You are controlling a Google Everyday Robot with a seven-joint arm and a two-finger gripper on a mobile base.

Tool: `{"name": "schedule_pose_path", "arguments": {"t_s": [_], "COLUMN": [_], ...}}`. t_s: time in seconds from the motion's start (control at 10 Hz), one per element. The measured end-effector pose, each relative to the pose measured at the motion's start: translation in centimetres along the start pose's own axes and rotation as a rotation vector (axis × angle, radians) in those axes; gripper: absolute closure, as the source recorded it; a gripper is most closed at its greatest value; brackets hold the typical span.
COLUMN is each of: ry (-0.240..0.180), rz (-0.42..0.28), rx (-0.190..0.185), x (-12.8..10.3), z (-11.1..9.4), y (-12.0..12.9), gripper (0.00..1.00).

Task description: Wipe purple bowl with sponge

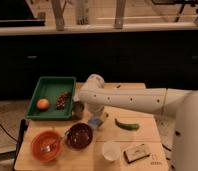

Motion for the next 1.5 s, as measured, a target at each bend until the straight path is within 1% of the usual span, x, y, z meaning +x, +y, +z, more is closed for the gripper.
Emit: {"name": "schedule_pose_path", "arguments": {"t_s": [0.3,0.6,0.9,1.3,1.4,1.5], "ry": [-0.002,-0.027,-0.056,-0.081,-0.086,-0.093], "rz": [-0.019,-0.046,-0.068,-0.102,-0.118,-0.151], "rx": [0.002,0.003,0.021,0.036,0.038,0.044], "x": [0.0,-0.6,-1.8,-3.2,-3.5,-4.2], "z": [-0.6,-0.5,-0.4,0.0,0.1,0.1], "y": [0.0,0.2,0.2,-0.1,-0.5,-1.3], "gripper": [0.98,0.98,0.98,0.98,0.98,0.98]}}
